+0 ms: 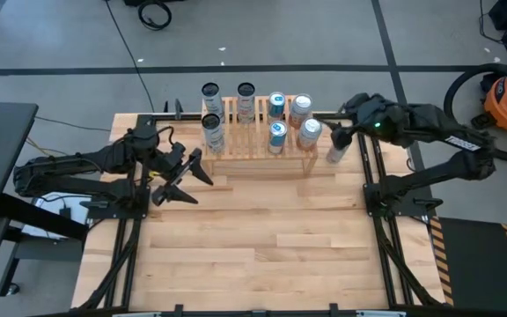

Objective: Place canned beverage on shelf
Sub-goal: Put the white-pink soda can on the shelf aligned with the other white-pink soda

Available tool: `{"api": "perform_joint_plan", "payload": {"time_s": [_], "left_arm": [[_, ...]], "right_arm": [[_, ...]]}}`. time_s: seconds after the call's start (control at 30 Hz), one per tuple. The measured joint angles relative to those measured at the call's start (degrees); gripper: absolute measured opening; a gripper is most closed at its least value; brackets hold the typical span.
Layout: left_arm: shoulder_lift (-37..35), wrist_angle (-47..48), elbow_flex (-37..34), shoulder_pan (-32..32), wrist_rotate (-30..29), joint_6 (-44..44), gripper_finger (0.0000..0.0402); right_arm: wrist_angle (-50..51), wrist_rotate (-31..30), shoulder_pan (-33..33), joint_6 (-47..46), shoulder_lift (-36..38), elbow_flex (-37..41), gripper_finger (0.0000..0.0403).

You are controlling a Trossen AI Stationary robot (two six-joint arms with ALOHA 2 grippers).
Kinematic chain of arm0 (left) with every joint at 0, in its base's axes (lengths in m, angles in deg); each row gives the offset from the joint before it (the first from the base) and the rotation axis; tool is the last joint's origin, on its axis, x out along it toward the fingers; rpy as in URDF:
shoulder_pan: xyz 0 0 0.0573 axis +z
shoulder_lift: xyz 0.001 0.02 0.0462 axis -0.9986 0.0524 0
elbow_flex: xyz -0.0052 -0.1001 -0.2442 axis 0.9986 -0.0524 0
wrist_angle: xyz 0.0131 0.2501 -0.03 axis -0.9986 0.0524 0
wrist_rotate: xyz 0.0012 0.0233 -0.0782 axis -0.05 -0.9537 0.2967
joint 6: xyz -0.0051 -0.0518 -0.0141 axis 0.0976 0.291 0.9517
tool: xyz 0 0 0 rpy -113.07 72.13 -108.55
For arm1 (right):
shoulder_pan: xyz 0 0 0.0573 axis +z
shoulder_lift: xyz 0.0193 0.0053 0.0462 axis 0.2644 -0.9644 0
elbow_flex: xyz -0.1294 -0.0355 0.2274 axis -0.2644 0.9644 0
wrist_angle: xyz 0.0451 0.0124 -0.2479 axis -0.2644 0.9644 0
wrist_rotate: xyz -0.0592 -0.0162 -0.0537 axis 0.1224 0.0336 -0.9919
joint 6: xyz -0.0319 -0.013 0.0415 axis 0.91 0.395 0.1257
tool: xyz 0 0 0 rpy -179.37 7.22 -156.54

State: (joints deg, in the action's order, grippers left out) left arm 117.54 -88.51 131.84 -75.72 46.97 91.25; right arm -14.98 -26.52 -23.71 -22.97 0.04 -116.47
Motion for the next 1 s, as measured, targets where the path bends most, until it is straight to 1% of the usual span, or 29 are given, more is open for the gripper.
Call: {"api": "perform_joint_plan", "payload": {"time_s": [0.07,0.17,0.23,0.3,0.37,0.47,0.7,0.9,1.0], "left_arm": [[0.0,2.0,0.0,0.0,0.0,-0.9,0.0318],[0.0,4.1,0.0,0.0,0.0,-1.9,0.0318],[0.0,5.3,0.0,0.0,0.0,-2.6,0.0318],[0.0,6.0,0.0,0.0,0.0,-2.7,0.0318],[0.0,6.7,0.0,0.0,0.0,-2.7,0.0318],[0.0,7.3,0.0,0.0,0.0,-2.8,0.0318],[0.0,9.5,0.0,0.0,0.0,-2.8,0.0318],[0.0,11.8,0.0,0.0,0.0,-4.6,0.0318],[0.0,12.8,0.0,0.0,0.0,-4.8,0.0318]], "right_arm": [[2.1,-0.7,-0.1,-4.4,-0.7,1.1,0.0361],[6.9,-3.9,-1.4,-10.5,-1.7,1.8,0.0358],[10.1,-4.7,-2.7,-15.4,-2.4,1.8,0.0357],[12.9,-3.6,-4.0,-19.2,-3.1,1.8,0.0357],[15.6,-1.8,-4.9,-21.2,-3.7,1.8,0.0357],[18.0,-1.7,-5.8,-24.4,-5.2,1.8,0.0357],[20.9,-0.6,-8.1,-25.0,-9.9,1.8,0.0358],[21.9,6.5,-12.6,-23.9,-12.4,1.8,0.0358],[22.8,7.9,-14.9,-23.8,-12.7,2.1,0.0358]]}}
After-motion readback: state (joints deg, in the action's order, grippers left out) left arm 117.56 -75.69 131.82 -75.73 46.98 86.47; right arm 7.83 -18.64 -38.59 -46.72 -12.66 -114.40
